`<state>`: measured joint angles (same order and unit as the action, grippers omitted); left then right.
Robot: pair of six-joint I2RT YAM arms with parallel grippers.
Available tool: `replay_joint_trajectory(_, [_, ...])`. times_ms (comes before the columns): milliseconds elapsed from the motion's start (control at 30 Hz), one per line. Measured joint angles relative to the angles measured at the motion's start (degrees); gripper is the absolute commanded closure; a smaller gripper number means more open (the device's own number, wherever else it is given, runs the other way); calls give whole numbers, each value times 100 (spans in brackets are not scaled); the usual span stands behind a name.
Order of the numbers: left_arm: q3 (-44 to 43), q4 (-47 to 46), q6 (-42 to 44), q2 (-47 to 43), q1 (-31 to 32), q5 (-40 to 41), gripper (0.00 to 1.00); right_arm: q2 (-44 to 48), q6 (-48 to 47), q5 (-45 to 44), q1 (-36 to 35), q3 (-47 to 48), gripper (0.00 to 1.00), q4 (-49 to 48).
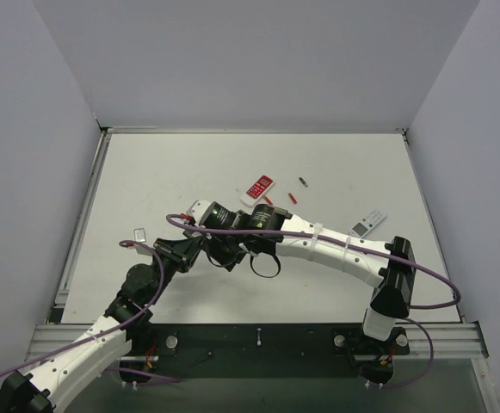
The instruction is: Load the batteries into the remote control
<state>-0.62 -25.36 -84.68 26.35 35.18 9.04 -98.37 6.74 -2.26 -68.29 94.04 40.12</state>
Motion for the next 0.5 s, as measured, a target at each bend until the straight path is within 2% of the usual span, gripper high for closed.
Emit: replay_joint_trajectory(500, [0,52,2,9,4,79,100,-409,61,-28,11,284,69,350])
